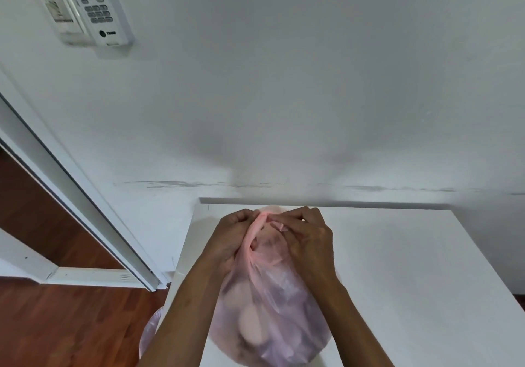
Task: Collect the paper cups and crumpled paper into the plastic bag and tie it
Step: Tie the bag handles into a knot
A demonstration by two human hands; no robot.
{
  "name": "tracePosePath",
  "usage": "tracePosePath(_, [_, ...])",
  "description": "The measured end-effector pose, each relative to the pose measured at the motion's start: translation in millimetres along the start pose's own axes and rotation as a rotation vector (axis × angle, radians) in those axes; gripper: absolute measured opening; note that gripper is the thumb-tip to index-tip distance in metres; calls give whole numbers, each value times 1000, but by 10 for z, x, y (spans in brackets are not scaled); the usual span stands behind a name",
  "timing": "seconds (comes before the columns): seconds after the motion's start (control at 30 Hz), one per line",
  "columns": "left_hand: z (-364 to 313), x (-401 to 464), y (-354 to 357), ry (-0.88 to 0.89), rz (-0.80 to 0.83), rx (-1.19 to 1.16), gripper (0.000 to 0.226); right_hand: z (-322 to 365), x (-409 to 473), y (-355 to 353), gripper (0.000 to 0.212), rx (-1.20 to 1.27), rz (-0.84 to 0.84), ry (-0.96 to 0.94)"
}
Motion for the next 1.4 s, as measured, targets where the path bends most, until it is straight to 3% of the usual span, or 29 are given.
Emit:
tracePosePath(0.2, [-6,157,-208,-2,-181,-93,21,-322,-47,-128,25,287,-123,317])
tracePosePath(0.47, [83,319,-706,-3,-460,58,25,-701,-239,-412,13,222,-203,446])
tracePosePath(0.6, [187,365,-784,-19,-513,149,29,-871,-323,-509,19,184,-226,503])
tracePosePath(0.73, [234,420,-823,-34,-554,162,29,-981,-362,-595,7,216,-241,560])
tracePosePath(0.93, [203,443,-828,-27,-624,170,33,-1020,-326,-819,7,259,-283,599])
tracePosePath(1.13, [227,423,-759,130,-613,254,28,-1092,-265,-883,7,199,-245,565])
tracePosePath(1.23, [295,458,-717,189,-510,237,23,-1097,-217,-849,6,264,-241,555])
tracePosePath(1.4, [376,361,-575,187,-402,225,24,-1107,-205,-553,33,357,-33,643])
Point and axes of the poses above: each hand's wrist, its own x-axis towards the middle knuckle, its own y-axis out of the palm, z = x × y, the point moved 8 cm from there along x, towards the middle knuckle, and after that the axes turned 11 degrees about x, right-handed, at the moved point
